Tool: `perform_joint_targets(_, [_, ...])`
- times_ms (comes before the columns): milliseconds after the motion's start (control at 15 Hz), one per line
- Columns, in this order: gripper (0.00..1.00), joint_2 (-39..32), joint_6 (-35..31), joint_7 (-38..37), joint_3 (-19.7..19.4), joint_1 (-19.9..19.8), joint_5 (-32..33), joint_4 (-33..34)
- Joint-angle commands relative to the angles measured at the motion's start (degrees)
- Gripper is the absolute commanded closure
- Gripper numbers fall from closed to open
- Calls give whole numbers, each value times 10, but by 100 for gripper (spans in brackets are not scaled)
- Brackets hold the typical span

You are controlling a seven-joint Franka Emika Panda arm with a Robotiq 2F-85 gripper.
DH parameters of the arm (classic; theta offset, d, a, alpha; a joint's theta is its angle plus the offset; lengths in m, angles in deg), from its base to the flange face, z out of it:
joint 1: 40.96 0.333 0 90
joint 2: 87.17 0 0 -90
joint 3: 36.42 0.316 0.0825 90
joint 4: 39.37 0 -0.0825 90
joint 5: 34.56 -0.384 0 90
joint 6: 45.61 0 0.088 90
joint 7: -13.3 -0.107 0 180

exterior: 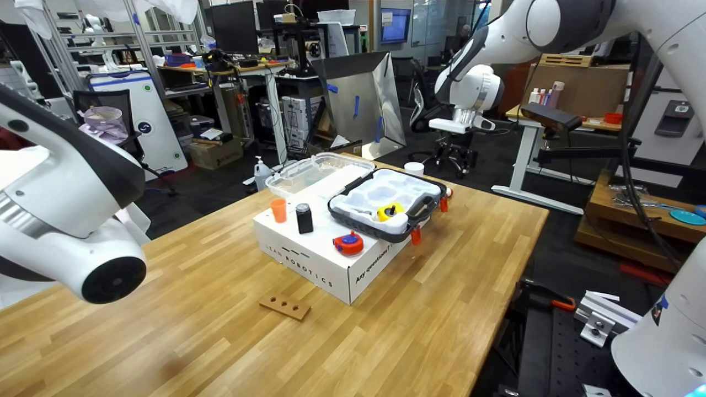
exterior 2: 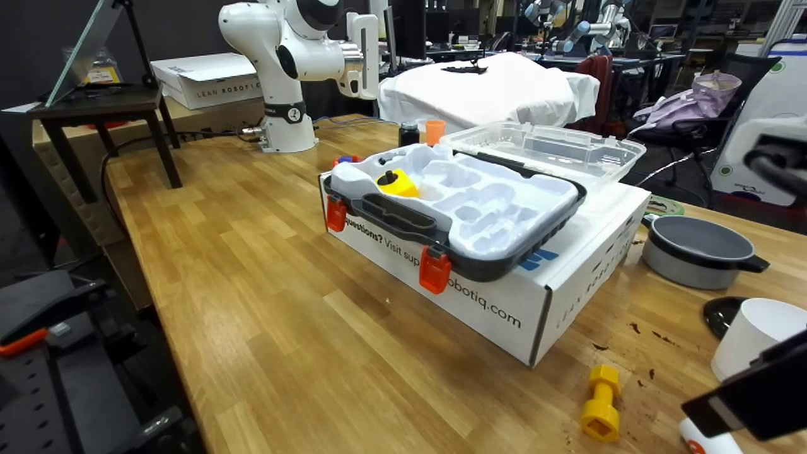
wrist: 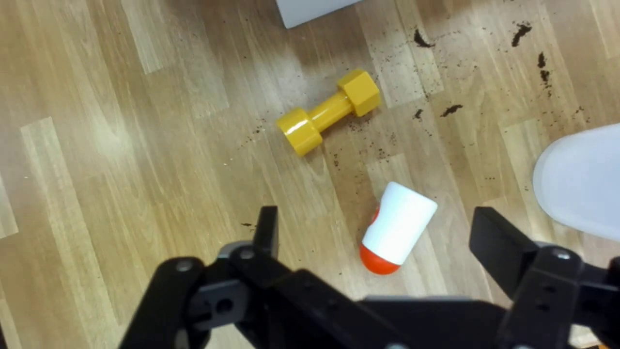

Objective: Move the seasoning bottle to the right

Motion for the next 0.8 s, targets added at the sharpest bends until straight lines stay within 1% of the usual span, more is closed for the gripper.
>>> perform_joint_targets(0, [0,107,-14,52,-11,5,10,-139])
perform_joint_targets(67, [0,133,-8,61,-22,7,17,-172])
perform_joint_targets(133, [0,71,4,37,-15,0,8,-93])
perform_joint_targets(200, [0,97,4,48,-22,1,11,-126])
perform_joint_targets(333, [0,124,3,56,-25,3,10,-158])
perform_joint_targets(733, [0,124,1,56,-26,10,10,-162])
